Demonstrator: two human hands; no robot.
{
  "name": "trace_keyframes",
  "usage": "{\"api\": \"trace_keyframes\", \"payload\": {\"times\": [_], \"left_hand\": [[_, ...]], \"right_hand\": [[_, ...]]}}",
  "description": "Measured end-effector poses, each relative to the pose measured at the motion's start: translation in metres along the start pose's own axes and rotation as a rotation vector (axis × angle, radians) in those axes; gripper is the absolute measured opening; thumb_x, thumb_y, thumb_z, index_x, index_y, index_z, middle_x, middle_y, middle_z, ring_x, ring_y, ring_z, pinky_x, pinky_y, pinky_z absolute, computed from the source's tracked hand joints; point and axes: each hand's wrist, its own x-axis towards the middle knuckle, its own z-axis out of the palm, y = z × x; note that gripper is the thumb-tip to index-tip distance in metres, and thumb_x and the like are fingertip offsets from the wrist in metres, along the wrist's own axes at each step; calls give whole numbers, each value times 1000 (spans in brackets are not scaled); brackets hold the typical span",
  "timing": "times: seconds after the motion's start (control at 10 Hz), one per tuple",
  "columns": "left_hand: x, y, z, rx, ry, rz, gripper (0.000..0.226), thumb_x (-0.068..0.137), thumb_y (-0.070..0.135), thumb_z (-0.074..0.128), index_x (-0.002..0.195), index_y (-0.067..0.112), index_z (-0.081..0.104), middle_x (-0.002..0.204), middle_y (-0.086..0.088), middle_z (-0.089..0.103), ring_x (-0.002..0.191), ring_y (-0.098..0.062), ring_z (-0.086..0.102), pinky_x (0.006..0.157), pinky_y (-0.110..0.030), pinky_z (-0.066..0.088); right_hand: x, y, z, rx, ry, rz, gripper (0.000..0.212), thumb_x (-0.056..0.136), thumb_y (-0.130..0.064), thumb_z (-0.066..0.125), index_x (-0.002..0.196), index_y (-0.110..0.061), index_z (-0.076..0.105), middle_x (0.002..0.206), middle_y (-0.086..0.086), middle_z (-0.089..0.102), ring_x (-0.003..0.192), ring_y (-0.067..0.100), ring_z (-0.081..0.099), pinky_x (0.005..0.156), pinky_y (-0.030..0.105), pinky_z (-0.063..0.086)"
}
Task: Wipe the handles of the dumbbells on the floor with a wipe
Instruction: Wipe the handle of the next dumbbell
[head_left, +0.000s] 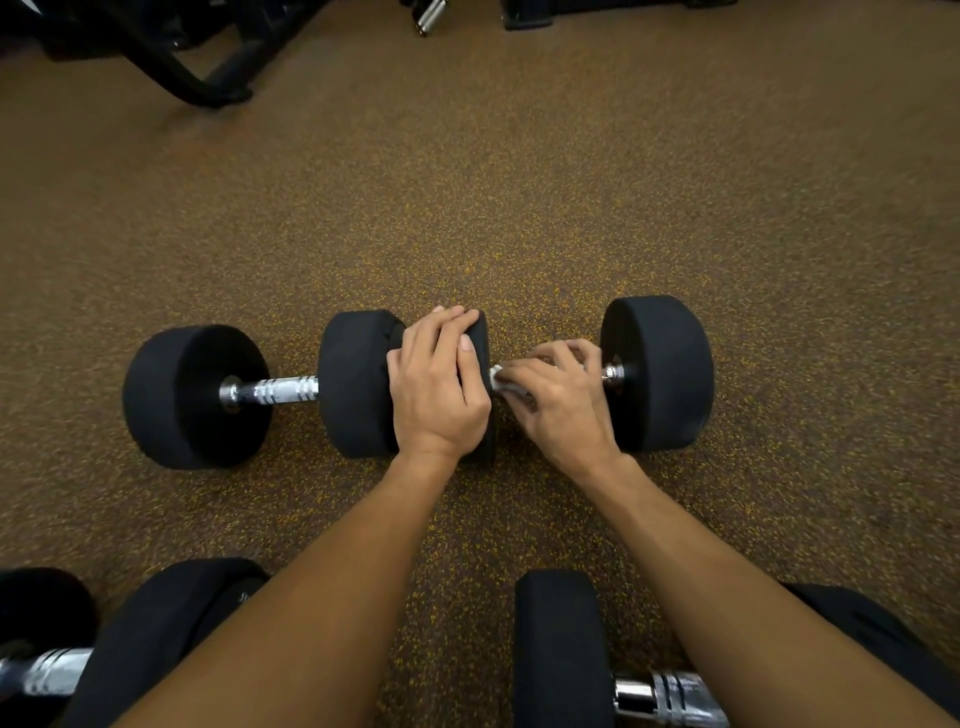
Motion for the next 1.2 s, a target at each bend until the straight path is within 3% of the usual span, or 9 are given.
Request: {"api": "trace_keyframes", "payload": {"times": [0.2,0.5,0.6,0.8,1.2], "left_hand": [[0,0,1,-9,2,0,37,107,24,42,133,22,69,138,7,65,136,-17,54,101,-38,41],[0,1,1,-15,8,-1,37,107,23,43,132,21,70,138,6,65,135,-18,55,101,-40,42],[0,1,0,-10,5,-4,37,107,23,43,133,21,70,138,6,65,135,-18,55,101,-40,42],[0,0,0,-8,0,0,38,108,24,42,133,22,69,138,7,65,135,-17,54,101,-40,42],[0,2,-1,-4,8,0,37,107,24,43,132,22,69,138,7,65,135,-17,54,102,-38,40]], "right_hand": [[-14,19,-4,-8,-6,-4,21,97,-32,74,118,-28,78,129,-15,74,118,19,64,110,51,35],[-12,10,1,-64,87,9,26,91,-35,80,113,-21,77,107,-7,78,108,21,68,105,49,36],[-13,9,0,-72,108,58,28,87,-35,85,110,-21,78,108,-7,77,108,21,67,105,50,35],[-10,6,4,-72,28,-14,20,97,-39,73,108,-23,76,119,-12,76,113,19,65,106,51,37],[-14,-2,-1,-158,31,39,18,98,-36,72,108,-22,73,113,-8,76,113,23,65,105,54,36]]}}
